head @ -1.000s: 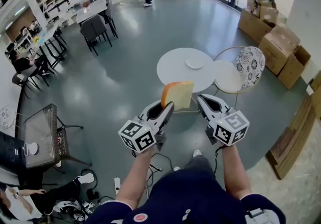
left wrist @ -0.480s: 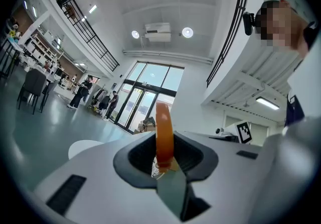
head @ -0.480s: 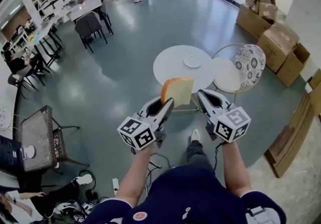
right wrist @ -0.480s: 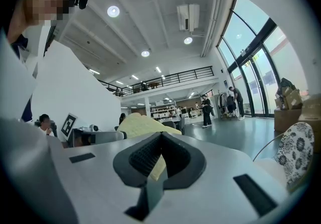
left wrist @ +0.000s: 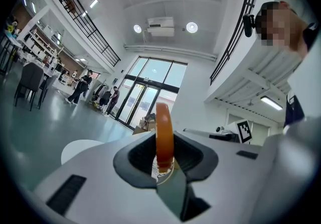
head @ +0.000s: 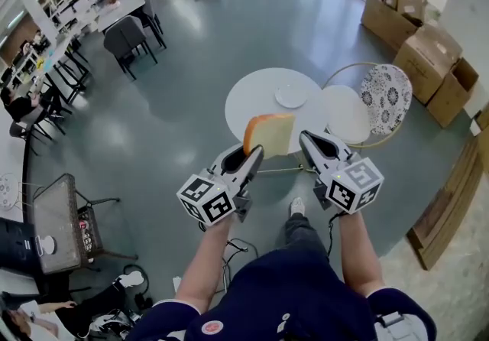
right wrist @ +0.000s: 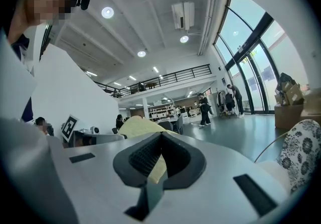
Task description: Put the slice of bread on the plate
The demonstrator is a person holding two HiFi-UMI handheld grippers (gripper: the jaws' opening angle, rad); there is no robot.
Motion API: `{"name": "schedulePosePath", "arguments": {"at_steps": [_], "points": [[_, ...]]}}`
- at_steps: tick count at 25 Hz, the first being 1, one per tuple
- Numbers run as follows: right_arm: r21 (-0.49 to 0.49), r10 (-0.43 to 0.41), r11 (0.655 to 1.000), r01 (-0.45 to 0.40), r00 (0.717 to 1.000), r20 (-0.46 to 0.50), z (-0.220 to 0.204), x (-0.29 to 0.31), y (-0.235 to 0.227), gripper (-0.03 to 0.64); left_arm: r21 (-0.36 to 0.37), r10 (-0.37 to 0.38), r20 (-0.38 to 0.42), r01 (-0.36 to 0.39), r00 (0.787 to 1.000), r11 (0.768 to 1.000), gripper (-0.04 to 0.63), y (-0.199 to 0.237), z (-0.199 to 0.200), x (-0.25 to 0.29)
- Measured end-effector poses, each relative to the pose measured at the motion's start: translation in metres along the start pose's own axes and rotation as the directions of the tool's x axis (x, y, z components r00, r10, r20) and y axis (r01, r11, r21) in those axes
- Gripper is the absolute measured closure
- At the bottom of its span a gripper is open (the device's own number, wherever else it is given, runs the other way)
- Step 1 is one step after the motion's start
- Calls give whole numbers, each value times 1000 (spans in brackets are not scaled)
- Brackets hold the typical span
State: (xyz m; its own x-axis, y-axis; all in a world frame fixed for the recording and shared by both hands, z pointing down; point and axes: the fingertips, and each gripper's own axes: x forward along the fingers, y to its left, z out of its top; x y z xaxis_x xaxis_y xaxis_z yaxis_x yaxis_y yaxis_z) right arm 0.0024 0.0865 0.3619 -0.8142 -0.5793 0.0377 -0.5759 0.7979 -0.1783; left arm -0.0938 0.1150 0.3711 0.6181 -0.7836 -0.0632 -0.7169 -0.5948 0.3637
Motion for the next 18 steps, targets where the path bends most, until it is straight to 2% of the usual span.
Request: {"name": "schedulePosePath", "arguments": {"at_steps": [11, 18], "points": [[38, 22, 999, -21, 999, -32, 15, 66, -117, 612, -32, 23, -17, -24, 1000, 999, 500, 69, 15, 112], [6, 37, 999, -37, 998, -49, 33, 108, -187, 612, -31, 31, -10, -32, 999, 999, 500, 109, 33, 185]]}}
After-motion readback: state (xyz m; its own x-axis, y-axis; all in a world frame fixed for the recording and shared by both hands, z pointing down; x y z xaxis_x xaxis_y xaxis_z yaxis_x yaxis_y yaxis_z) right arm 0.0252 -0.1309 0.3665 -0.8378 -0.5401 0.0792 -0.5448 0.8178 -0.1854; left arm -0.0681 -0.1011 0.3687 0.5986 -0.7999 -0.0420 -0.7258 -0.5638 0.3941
